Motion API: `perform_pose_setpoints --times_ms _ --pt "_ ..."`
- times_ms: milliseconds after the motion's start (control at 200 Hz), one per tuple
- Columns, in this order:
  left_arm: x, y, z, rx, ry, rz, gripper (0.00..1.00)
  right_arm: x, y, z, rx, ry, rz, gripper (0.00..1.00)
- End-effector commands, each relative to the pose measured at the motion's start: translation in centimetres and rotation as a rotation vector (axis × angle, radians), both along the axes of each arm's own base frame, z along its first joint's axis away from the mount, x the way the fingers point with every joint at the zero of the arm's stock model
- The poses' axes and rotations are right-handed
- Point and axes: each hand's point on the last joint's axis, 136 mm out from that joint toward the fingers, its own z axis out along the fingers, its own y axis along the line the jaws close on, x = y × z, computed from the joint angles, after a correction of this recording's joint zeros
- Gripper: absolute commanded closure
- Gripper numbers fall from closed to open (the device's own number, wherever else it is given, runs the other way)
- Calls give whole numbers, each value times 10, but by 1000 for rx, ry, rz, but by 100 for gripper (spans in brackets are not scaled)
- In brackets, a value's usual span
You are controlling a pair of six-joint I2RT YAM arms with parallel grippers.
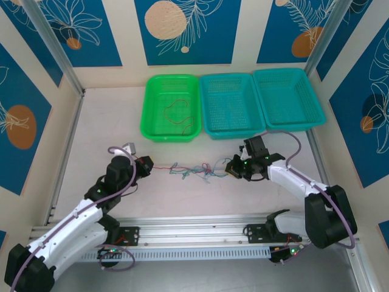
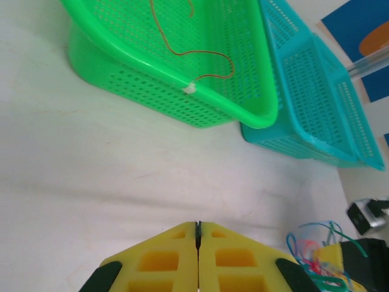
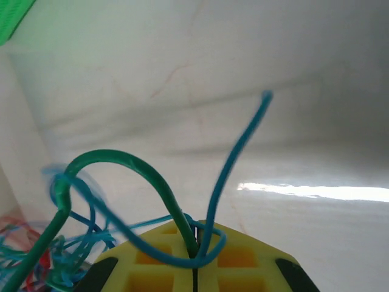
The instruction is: Untangle the cables
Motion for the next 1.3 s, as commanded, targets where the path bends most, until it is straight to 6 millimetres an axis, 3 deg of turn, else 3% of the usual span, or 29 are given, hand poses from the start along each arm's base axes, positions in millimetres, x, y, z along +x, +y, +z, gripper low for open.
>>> perform_pose_setpoints --times_ms 0,255,390,435,495,580,665,745,805,930,1055,1160,1295 --pt "12 44 1 95 -35 184 100 -22 -67 -31 -217 116 -217 100" --pt "7 68 -16 137 26 260 100 -31 -125 -13 -237 41 -493 100" --pt "9 60 -29 112 55 232 100 -35 -129 -8 -236 -7 -511 100" --pt "11 50 -33 84 60 191 100 -31 -118 -8 -216 -44 -452 100" --pt "17 30 -34 32 51 110 100 -22 -81 -2 -136 -126 -272 100" --pt "23 2 -34 -12 36 6 100 -24 -36 0 -138 -183 -43 89" --pt "25 -17 -36 -7 26 -63 100 -28 -16 -6 -226 -168 75 75" --pt "26 -30 -39 9 23 -114 100 -28 -5 -9 -259 -139 152 47" --pt "26 -36 -42 23 30 -142 100 -24 2 -2 -277 -152 205 40" --pt "23 -45 -46 52 36 -194 100 -12 24 30 -306 -314 342 34" --pt "19 -53 -40 86 -15 -261 100 -10 72 59 -307 -504 589 30" --pt "18 -58 -29 150 -113 -336 100 -14 110 67 -199 -498 752 33" --pt "11 -63 -16 231 -229 -433 100 -18 141 66 -77 -457 850 40"
